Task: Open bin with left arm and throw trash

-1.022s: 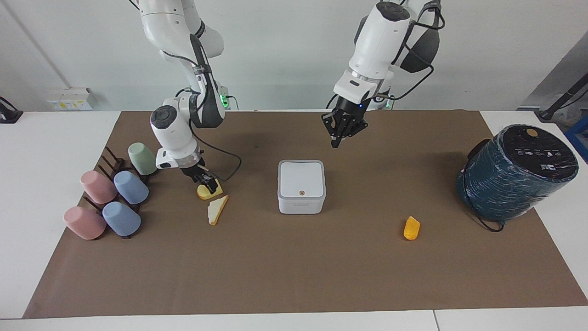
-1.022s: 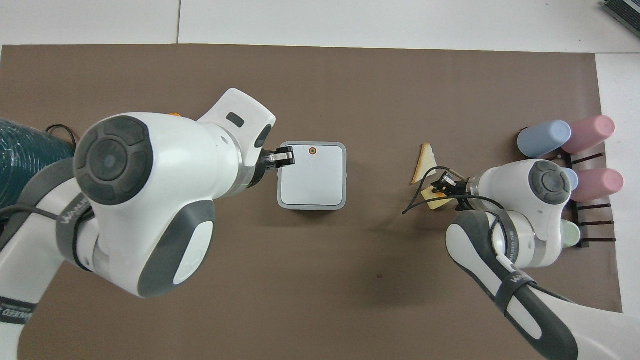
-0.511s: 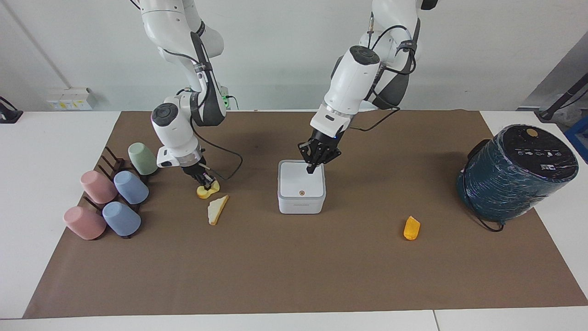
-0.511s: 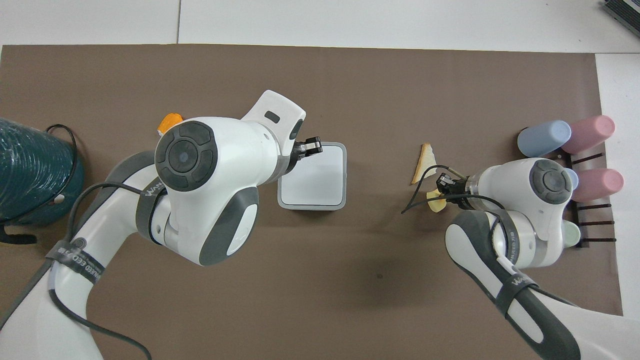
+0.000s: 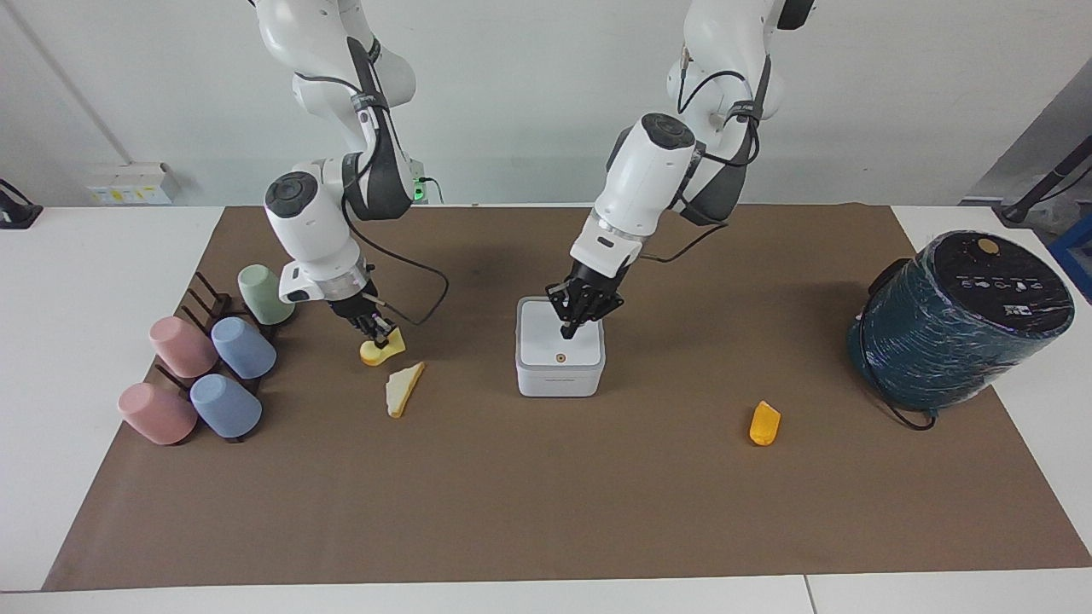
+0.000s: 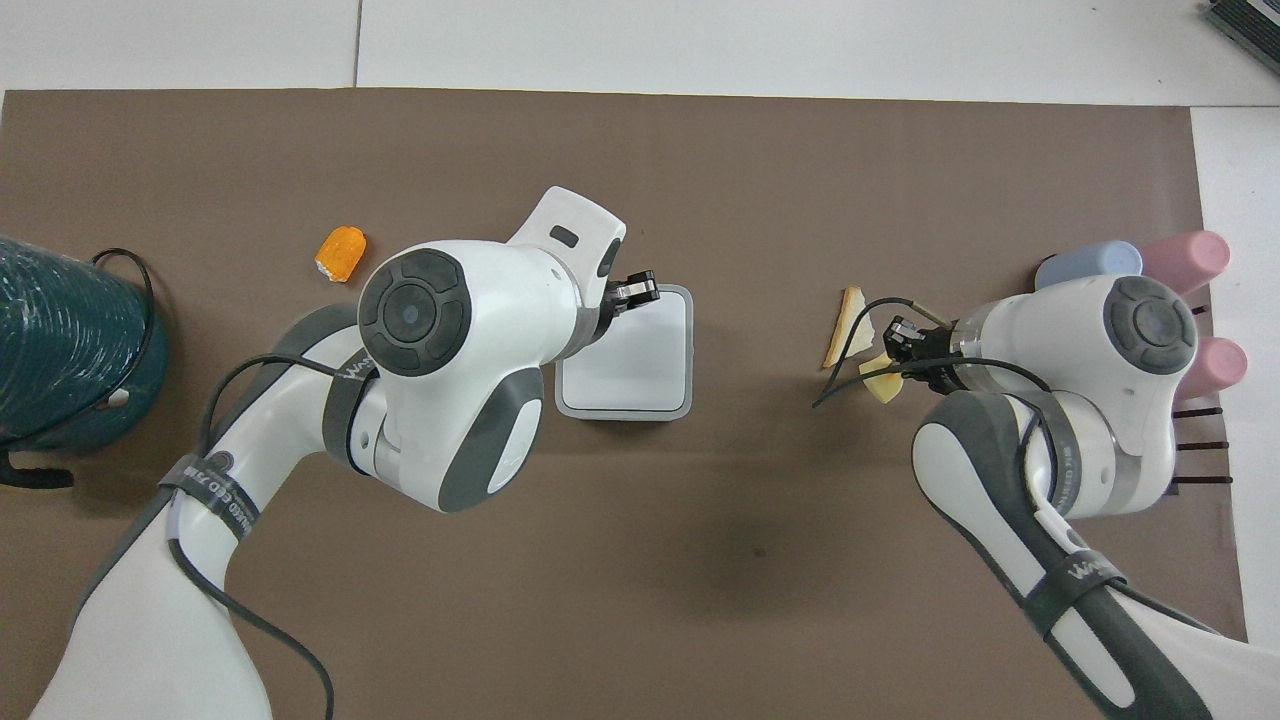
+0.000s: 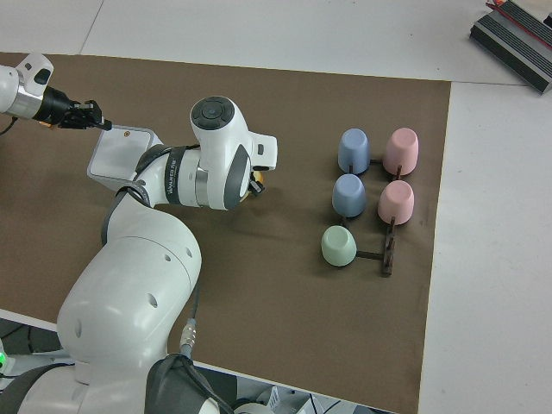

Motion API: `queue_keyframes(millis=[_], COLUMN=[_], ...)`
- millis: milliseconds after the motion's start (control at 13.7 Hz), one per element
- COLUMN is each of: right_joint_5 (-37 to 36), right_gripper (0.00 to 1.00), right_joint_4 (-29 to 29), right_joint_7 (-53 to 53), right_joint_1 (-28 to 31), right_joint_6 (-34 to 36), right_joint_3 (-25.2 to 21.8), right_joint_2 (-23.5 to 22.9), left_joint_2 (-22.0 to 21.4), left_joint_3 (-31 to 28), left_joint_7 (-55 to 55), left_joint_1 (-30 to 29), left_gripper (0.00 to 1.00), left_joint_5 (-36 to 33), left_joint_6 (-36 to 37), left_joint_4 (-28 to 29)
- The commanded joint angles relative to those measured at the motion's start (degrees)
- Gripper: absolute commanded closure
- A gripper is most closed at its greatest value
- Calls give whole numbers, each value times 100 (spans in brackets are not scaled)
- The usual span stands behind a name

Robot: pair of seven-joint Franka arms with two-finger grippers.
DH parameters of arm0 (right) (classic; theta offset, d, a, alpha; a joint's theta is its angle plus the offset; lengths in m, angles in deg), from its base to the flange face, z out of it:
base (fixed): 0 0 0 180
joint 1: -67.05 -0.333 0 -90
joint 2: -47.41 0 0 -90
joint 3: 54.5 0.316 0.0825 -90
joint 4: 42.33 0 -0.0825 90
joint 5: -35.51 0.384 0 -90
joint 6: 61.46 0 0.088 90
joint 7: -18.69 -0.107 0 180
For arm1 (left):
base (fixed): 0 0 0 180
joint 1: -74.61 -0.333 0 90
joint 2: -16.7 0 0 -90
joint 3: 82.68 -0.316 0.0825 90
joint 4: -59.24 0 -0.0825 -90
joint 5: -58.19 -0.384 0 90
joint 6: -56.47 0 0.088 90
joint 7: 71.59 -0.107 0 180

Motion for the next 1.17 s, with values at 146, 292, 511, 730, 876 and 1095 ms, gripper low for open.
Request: queue_keyframes(millis=[146,292,511,730,876,1095], right_joint_5=[28,28,28,28,28,28], right_gripper=[100,100,100,100,100,100], right_joint_4=[-230,-431,-573,-573,-573,-573], right_joint_7=[529,521,495,451,442,407], right_joint_1=[110,110,110,75,58,40], right_joint_6=[318,677,968,1065,1126,1162], right_joint_3=[9,9,18,18,18,18], right_joint_2=[442,548,811,944,988,1084], left_joint_2=[167,167,289,325,299,220], left_joint_3=[-84,-84,-93,-101,-102,-136], left_joint_7=[73,73,47,12,38,82], left_joint_1=[131,184,228,281,255,202], left_gripper=[100,100,100,100,100,100], left_joint_5=[90,90,90,82,82,82], left_joint_6=[-362,-722,-793,-706,-383,960], left_joint_4=[175,412,510,484,239,-560])
